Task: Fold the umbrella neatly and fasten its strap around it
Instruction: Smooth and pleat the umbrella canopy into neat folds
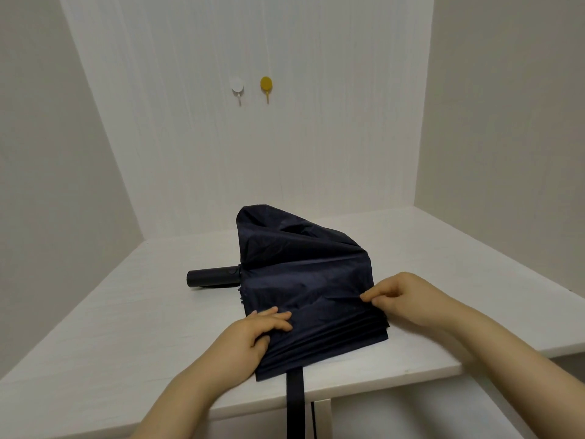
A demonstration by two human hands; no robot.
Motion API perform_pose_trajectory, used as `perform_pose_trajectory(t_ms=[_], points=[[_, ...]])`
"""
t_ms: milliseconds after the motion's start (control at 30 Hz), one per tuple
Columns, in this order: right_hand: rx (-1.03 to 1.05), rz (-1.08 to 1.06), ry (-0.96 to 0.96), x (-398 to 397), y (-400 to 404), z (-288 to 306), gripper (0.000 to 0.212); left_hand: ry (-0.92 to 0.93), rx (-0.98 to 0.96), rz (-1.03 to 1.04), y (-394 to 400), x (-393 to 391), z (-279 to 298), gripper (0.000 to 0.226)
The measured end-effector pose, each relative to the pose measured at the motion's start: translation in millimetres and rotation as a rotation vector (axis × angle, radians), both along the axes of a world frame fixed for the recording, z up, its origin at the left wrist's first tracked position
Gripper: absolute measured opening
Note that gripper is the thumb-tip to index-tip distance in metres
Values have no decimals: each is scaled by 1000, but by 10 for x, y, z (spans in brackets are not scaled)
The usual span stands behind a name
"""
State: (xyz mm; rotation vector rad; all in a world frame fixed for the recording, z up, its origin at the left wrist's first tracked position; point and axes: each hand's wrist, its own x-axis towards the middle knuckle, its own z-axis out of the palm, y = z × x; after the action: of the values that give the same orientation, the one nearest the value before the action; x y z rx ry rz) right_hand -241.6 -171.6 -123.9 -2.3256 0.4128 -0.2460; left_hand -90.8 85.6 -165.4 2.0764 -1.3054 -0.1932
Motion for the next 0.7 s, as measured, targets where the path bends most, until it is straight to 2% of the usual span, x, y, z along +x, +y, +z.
perform_pose_trajectory(t_ms=[200, 333, 400, 433, 500, 567, 600, 700], points=[[39, -123, -35, 120, 53, 190, 13, 14, 2, 0, -5, 12, -21, 59], [108, -297, -423, 226, 199, 344, 22, 14, -5, -2, -3, 25, -36, 59], [66, -300, -493, 313, 278, 383, 16, 6, 6, -5, -2, 16, -30, 60], [-7, -284, -471, 363, 312, 393, 16, 6, 9, -6, -3, 12, -22, 59], [-182, -210, -347, 480, 355, 386, 32, 18, 5, -8, -2, 8, -8, 59], [-264, -157, -241, 592, 373, 363, 46, 27, 4, -8, -2, 2, -2, 59], [-274, -162, -229, 636, 378, 348, 45, 27, 5, -9, -3, 0, 1, 59], [-308, -223, -271, 675, 380, 297, 26, 31, -1, -12, -9, -9, 14, 59]])
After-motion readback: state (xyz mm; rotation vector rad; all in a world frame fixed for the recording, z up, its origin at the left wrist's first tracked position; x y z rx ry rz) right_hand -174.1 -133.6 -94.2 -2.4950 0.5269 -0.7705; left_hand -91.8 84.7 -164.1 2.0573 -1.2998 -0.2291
